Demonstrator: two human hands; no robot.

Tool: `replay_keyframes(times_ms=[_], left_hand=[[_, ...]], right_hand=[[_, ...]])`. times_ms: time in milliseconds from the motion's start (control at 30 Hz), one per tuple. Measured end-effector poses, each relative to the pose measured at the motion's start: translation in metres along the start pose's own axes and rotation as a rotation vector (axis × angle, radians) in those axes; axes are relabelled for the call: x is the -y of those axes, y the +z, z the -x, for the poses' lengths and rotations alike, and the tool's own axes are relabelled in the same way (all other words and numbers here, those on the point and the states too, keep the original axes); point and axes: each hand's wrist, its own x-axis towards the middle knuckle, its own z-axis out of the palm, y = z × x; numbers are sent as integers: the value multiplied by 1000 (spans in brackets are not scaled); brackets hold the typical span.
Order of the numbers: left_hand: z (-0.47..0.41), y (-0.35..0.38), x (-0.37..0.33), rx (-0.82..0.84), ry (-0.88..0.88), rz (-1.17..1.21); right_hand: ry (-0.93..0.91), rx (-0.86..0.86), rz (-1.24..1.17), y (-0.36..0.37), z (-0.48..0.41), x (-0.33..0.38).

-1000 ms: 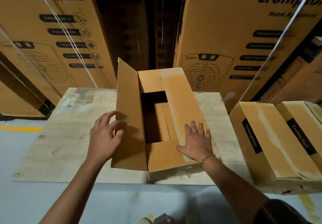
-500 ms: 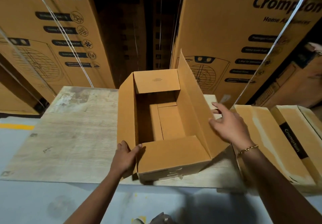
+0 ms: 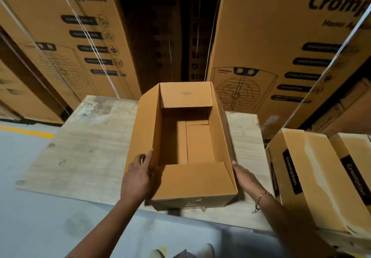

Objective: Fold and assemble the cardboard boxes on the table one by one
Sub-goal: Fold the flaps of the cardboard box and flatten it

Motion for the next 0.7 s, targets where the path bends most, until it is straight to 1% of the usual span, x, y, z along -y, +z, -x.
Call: replay_keyframes(times_ms=[33,100,167,233,300,333,367,400,467,500,533,567,600,633,667,700], left_hand=[[-2,-2,-4,27,61,-103],[-7,-6,-17,85,187,-267],[-13,-6,-35,175,281,-302],[-19,-3,-52,294,271,-295],[-26,-3,-64,413,239,-293],[-30,-7,-67,441,220,-287],[-32,-14,-70,425,203,-276],[-32,-24,-74,365,188,-257],[-31,-47,-77,195,157,-135],[-29,-60,-78,124,130,4],[-26,-75,-77,99,93,170],[-22,-93,-76,148,41,352],[-18,-109,-74,270,-4,506],[-13,-123,-72,424,-19,608],[-8,-133,-70,556,-4,655],[-3,-136,-67,650,15,675]], right_hand=[[3,-2,-33,1,-2,1],[-20,7,-27,-2,-5,0],[-41,32,-4,-10,-6,-2],[-68,41,31,-19,-9,-7],[-95,10,58,-29,-13,-10],[-116,-12,71,-34,-15,-10],[-140,-41,85,-40,-15,-9],[-177,-73,89,-45,-16,-8],[-247,-131,52,-56,-17,-3],[-285,-151,29,-62,-15,2],[-325,-161,15,-67,-13,8],[-365,-160,19,-71,-10,15],[-404,-146,30,-74,-7,22],[-439,-117,43,-76,-5,29],[-472,-73,64,-76,-3,35],[-498,-16,96,-75,-2,41]])
